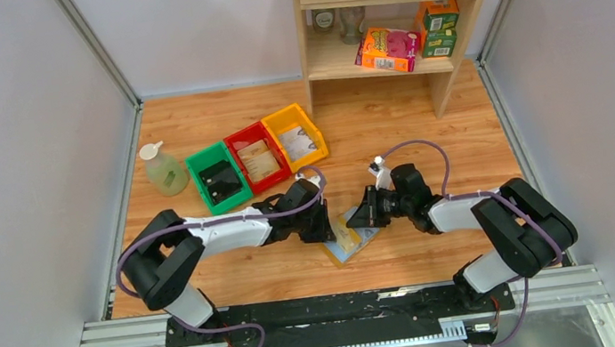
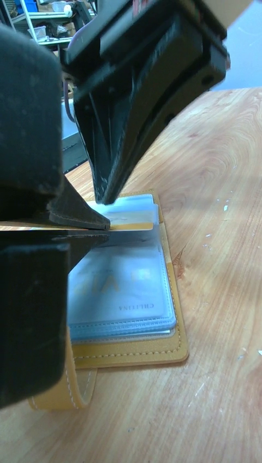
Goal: Take the credit cards out of the card holder
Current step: Remove the credit card from the card holder.
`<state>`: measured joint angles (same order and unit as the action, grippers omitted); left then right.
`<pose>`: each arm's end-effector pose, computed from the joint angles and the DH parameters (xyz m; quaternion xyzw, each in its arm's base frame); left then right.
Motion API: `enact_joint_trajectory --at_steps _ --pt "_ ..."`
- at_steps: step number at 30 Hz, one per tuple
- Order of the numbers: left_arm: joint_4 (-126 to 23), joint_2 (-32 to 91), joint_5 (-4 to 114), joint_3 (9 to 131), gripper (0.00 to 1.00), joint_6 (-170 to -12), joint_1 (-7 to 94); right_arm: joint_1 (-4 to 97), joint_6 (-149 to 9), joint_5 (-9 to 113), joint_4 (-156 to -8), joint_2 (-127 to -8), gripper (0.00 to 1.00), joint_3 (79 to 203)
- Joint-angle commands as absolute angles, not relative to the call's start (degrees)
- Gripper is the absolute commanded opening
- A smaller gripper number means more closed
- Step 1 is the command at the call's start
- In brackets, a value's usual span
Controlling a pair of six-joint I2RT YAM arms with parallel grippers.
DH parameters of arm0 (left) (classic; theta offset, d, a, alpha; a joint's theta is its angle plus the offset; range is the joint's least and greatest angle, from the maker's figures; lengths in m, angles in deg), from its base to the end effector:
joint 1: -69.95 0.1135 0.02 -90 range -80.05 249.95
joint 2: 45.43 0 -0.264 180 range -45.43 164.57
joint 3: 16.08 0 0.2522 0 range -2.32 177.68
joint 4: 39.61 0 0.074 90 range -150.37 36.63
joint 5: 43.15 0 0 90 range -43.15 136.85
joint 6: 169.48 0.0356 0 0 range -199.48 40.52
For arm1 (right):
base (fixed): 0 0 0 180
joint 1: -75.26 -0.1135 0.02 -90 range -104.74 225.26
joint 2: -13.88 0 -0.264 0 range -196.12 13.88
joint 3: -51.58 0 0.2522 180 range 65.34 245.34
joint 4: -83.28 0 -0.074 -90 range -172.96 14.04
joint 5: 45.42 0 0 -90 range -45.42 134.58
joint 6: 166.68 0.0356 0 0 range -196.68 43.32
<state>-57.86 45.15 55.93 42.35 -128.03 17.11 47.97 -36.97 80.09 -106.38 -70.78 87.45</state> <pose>0.1802 -0.2471 0.1592 0.0619 0.9363 -0.3085 0.1563 0.2051 0.1291 0.1216 -0.0372 0.8692 0.4554 0.1891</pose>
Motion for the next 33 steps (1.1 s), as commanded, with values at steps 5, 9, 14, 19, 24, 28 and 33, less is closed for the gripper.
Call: enact_joint_trajectory --at_steps 5,9,14,19,24,28,33 --pt "-62.24 52.30 58.71 42.34 0.00 -127.64 16.87 47.74 -39.85 77.02 -103.53 -68.92 0.00 89.07" --pt "-64.17 51.25 56.79 41.37 0.00 -127.03 16.95 47.75 -40.11 77.71 -103.00 -68.56 0.05 89.51" --pt "-64.97 50.72 55.63 41.36 0.00 -125.88 16.87 47.31 -41.25 81.31 -102.56 -73.12 0.28 91.62" --pt "-64.18 51.07 55.81 41.01 0.00 -125.71 16.87 46.43 -41.70 82.20 -102.03 -76.38 0.17 93.56" --pt "-64.44 50.55 55.20 40.31 0.00 -126.15 16.95 48.35 -42.84 80.00 -99.49 -72.88 0.00 92.94" --pt "-64.09 50.10 54.67 39.69 0.00 -126.85 16.87 51.61 -44.68 78.34 -94.66 -67.08 0.00 92.06" --pt "-62.86 48.00 54.06 39.25 0.00 -126.59 16.87 54.07 -42.41 72.28 -90.26 -56.72 0.00 90.05"
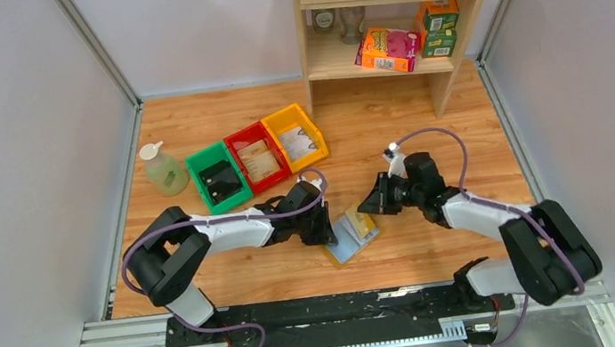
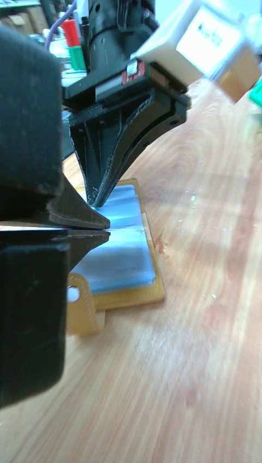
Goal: Take the credit cards out of the card holder
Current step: Remove the credit card from the card holder, then place the credit card in the storage box.
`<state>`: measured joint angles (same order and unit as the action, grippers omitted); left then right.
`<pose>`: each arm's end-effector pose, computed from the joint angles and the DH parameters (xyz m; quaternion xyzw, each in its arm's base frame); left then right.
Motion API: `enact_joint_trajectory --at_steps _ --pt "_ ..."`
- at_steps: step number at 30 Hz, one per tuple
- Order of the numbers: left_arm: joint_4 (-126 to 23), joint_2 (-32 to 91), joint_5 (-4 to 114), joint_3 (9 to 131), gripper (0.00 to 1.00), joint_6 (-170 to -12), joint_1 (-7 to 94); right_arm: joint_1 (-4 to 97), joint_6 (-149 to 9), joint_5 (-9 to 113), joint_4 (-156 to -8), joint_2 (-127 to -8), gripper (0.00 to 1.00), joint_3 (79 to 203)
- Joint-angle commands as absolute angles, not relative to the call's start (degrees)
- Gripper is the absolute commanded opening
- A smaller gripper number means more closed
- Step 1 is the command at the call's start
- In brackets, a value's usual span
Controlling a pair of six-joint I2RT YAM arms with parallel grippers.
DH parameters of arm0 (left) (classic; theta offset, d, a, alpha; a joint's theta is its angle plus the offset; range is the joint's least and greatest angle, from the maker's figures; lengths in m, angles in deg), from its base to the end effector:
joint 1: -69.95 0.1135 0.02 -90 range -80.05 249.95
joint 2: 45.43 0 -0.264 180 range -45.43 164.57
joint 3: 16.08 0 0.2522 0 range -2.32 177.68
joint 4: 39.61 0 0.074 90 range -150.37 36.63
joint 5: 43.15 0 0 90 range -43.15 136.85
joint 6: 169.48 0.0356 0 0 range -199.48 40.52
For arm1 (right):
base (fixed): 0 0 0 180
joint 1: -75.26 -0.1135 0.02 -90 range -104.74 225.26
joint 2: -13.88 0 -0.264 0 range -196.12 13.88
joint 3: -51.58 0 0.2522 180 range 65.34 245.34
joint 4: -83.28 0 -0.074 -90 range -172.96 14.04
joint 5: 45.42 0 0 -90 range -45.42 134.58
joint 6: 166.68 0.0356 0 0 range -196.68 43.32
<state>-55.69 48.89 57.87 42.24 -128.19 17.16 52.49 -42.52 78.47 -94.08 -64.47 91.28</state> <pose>0.1826 -0.2517 0.1426 0.0647 0.9397 -0.3079 0.1343 0.2150 0.1118 0.1462 -0.0331 0.8791 0.4214 0.2202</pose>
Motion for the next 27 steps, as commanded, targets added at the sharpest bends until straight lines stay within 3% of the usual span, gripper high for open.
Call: enact_joint_trajectory --at_steps 1,5,9,10,14,20,27 --pt "-62.77 46.17 53.62 39.25 0.00 -126.24 16.95 54.16 -41.18 70.70 -89.91 -53.83 0.00 89.43" --pt "-61.99 37.92 49.75 40.13 0.19 -125.27 16.87 53.99 -34.85 65.17 -89.73 -40.73 0.00 86.27" --pt "-57.52 27.81 47.02 38.64 0.51 -126.40 16.95 53.73 -25.38 58.57 -91.65 -27.64 0.00 81.97" --pt "-55.58 26.30 45.37 37.51 0.62 -126.76 16.87 53.20 -23.09 56.81 -92.79 -24.82 0.00 80.74" --pt "-47.51 18.04 44.73 33.82 0.83 -130.97 16.95 48.81 -15.43 44.88 -92.89 -12.78 0.00 76.95" --pt "-33.63 16.44 46.32 29.06 0.87 -140.37 15.99 38.36 -10.41 27.03 -91.22 -3.09 0.00 75.19" --pt "-19.63 22.23 43.33 28.53 0.87 -147.33 12.12 30.00 -8.83 18.75 -97.62 -7.82 0.00 74.84"
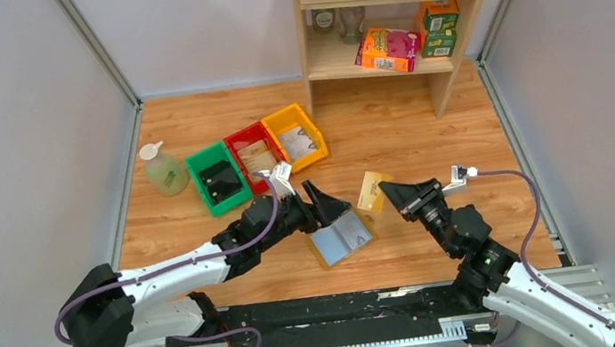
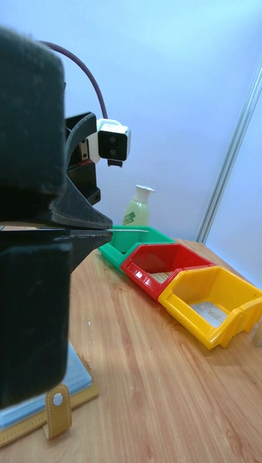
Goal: Take the credit cards out of the card holder
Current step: Place the credit card in the storage box.
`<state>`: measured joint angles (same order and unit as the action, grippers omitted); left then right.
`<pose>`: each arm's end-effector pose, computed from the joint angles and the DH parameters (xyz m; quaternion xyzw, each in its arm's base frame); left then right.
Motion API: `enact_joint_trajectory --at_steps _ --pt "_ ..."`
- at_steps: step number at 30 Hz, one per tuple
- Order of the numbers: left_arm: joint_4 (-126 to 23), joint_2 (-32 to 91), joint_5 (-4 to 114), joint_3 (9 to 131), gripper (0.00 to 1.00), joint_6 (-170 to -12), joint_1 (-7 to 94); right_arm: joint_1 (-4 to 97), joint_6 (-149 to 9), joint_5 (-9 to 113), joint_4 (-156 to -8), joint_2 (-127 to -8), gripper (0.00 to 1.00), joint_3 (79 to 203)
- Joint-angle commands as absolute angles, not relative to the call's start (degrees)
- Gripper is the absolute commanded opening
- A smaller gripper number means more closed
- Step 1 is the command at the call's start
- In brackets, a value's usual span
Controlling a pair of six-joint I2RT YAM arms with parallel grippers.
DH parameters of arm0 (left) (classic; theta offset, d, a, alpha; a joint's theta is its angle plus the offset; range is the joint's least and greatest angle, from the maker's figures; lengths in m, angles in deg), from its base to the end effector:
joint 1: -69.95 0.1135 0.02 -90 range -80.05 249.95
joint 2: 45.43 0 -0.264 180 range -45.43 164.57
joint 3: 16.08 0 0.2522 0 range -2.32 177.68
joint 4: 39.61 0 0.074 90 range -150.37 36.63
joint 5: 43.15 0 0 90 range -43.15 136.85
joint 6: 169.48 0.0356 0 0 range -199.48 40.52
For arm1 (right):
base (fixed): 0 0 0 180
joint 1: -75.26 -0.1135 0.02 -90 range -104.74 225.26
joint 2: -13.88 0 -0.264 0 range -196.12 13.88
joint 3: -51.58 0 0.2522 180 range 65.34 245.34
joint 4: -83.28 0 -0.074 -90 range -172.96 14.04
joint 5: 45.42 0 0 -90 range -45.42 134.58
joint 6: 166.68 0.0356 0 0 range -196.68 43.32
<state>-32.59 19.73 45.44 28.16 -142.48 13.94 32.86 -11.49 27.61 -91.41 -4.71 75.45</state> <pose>0.1411 -0.2077 0.2367 -0.0556 0.7855 -0.5261 0.3211 0.1022 0.0793 0.2208 0.2405 0.6652 0.5025 0.4972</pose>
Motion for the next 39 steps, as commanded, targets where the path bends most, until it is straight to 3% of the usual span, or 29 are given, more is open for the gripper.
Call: enact_joint_trajectory --at_steps 1,10,19,27,31,32,35,37,39 --pt "-17.79 23.46 43.07 28.71 0.87 -148.02 11.60 29.21 -8.65 18.13 -98.68 -8.79 0.00 74.84" --pt "-12.59 28.04 39.99 28.00 0.85 -154.44 10.36 25.51 -7.51 14.96 -104.05 -15.73 0.00 75.89" --pt "-10.04 31.73 41.13 29.06 0.77 -158.48 10.19 24.90 -6.98 15.14 -106.78 -16.62 0.00 75.28" --pt "-2.22 33.32 40.61 28.36 0.54 -159.55 10.27 24.54 -6.54 15.75 -108.10 -17.32 0.00 74.57" --pt "-1.77 32.44 39.82 28.36 0.31 -158.23 10.19 24.45 -6.54 16.28 -108.54 -17.93 0.01 74.40" --pt "-1.77 32.26 39.38 28.09 0.19 -158.05 10.19 24.45 -6.71 16.37 -108.54 -18.02 0.02 74.31" --pt "-2.39 30.86 38.41 26.87 0.00 -156.48 10.36 24.45 -8.29 16.54 -106.88 -17.33 0.17 74.57" --pt "-6.06 29.19 39.19 26.86 0.00 -154.37 10.97 24.37 -9.87 15.84 -103.90 -15.75 0.37 74.92" --pt "-12.39 27.08 41.20 27.56 0.00 -151.47 12.46 24.45 -12.24 14.62 -100.03 -13.03 0.64 75.45"
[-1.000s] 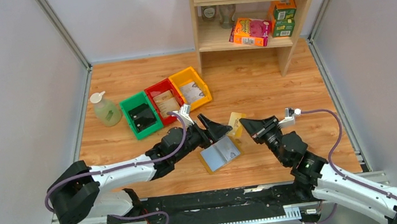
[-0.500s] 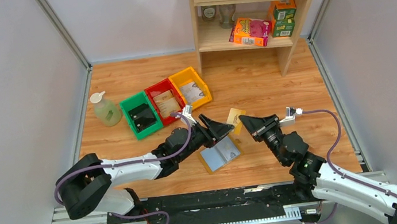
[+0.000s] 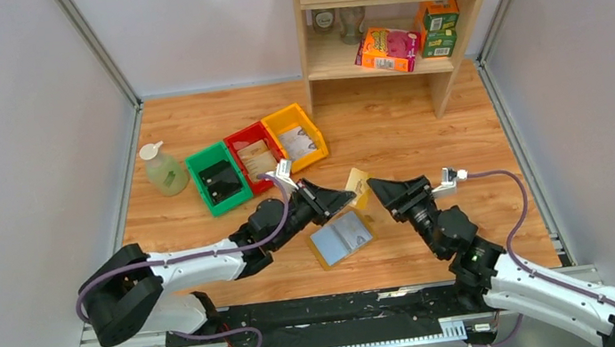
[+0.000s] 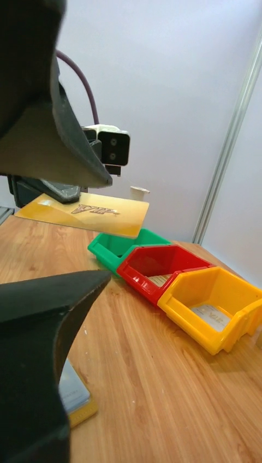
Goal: Take the credit cards out of the card holder
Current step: Place the credit card in the storage box.
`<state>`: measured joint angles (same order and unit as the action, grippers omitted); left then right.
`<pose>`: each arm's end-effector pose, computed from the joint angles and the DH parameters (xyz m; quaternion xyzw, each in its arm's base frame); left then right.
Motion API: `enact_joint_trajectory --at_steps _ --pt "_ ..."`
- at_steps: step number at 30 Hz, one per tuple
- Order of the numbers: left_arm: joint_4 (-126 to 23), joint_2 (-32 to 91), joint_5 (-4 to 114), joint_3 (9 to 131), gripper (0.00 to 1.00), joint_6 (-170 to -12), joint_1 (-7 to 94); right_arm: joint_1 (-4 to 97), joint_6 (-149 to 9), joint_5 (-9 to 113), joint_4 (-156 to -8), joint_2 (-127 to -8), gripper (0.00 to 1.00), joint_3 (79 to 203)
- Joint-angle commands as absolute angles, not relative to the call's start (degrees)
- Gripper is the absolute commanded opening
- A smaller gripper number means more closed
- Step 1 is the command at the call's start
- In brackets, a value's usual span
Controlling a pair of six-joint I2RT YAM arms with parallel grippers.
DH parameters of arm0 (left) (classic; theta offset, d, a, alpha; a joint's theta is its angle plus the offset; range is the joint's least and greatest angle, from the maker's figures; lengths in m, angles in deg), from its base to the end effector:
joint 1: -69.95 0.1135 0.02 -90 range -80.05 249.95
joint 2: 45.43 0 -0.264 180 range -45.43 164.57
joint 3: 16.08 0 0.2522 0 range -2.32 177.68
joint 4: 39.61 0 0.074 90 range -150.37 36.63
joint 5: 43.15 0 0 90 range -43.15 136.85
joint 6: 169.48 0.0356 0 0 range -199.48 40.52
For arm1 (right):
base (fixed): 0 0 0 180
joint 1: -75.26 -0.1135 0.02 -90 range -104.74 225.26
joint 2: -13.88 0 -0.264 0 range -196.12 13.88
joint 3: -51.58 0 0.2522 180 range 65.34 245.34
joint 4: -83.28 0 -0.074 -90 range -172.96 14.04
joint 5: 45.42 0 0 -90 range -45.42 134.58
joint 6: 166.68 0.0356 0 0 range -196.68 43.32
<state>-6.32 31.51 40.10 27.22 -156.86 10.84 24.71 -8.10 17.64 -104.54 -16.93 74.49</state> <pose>0.1472 -0.2378 0.2303 -0.1534 0.6925 -0.6381 0.2996 0.1070 0.1047 0.2139 0.2704 0.6538 0.5090 0.4902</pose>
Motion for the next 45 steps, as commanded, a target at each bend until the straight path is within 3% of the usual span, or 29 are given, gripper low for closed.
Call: enact_joint_trajectory --at_steps 1,3,5,12,18,27,40,42,45 --pt "-16.76 25.94 42.26 27.83 0.00 -149.46 14.12 24.45 -13.90 13.83 -98.10 -11.45 0.73 75.63" --pt "-23.00 24.54 46.48 28.70 0.00 -146.30 17.54 24.45 -17.25 12.24 -93.62 -8.55 0.90 76.68" --pt "-31.43 23.13 52.37 30.98 0.00 -141.39 21.50 24.37 -22.33 11.45 -88.88 -5.39 1.00 78.43" --pt "-70.00 21.27 63.88 45.29 0.00 -120.28 37.66 24.63 -36.40 13.81 -74.36 -3.78 1.00 86.16" --pt "-90.51 28.11 66.62 59.19 0.00 -102.18 50.06 24.54 -43.71 19.52 -71.45 -7.38 1.00 90.48" --pt "-104.25 48.77 67.32 80.80 0.00 -90.56 56.94 24.54 -46.26 24.19 -73.99 -11.17 1.00 89.78" --pt "-104.34 67.76 70.50 94.18 0.00 -90.64 57.91 24.63 -47.23 25.06 -74.43 -11.52 1.00 89.07" --pt "-104.95 69.08 69.70 95.41 0.11 -90.20 57.91 24.54 -47.23 25.24 -74.44 -11.87 1.00 89.16" --pt "-106.36 70.40 68.12 96.56 0.18 -89.76 57.91 24.54 -47.23 25.25 -74.44 -11.87 1.00 89.07"
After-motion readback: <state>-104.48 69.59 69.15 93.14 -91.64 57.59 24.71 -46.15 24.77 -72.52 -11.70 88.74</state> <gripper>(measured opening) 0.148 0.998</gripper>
